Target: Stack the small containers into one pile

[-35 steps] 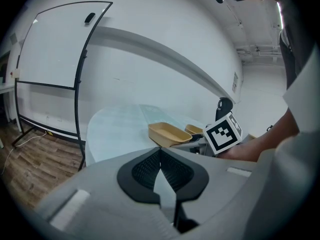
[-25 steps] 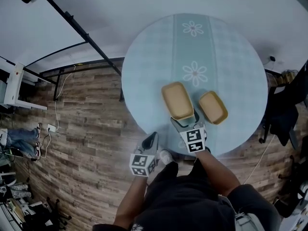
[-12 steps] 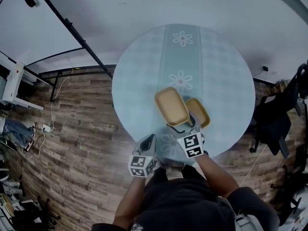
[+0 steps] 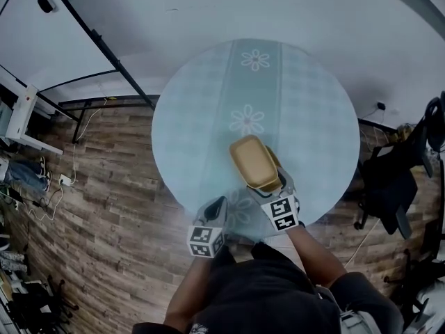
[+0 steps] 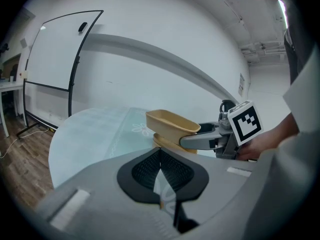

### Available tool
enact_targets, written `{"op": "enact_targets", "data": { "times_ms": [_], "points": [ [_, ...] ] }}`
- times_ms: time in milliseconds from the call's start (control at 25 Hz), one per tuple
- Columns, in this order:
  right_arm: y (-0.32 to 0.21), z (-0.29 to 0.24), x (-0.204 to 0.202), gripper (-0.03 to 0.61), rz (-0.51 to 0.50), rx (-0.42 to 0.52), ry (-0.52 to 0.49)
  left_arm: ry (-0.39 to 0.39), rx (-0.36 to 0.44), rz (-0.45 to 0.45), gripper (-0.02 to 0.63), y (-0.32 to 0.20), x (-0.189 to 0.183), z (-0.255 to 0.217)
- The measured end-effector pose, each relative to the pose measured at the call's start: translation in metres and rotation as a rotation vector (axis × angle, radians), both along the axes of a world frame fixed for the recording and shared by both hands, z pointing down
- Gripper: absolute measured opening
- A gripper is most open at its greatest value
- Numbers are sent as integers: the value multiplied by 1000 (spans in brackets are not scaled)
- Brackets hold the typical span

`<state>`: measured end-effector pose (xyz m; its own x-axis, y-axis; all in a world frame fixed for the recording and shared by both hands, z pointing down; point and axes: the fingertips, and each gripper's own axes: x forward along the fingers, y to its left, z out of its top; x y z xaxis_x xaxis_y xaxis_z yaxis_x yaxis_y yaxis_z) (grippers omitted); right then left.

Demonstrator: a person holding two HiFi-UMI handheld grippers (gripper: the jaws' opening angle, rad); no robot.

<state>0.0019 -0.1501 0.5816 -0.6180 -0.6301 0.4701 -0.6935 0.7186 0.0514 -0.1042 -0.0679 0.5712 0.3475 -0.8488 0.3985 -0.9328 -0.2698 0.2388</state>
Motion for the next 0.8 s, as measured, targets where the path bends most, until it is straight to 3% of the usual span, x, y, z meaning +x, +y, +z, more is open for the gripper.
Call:
{"op": "enact_targets", "data": {
  "times_ms": [360, 800],
  "points": [
    [-2, 21, 36, 460, -44, -35, 3, -16, -20, -34, 5, 0, 36, 8],
    [2, 45, 44, 460, -65, -85, -18, -50, -59, -43, 5, 8, 45, 11]
  ]
}}
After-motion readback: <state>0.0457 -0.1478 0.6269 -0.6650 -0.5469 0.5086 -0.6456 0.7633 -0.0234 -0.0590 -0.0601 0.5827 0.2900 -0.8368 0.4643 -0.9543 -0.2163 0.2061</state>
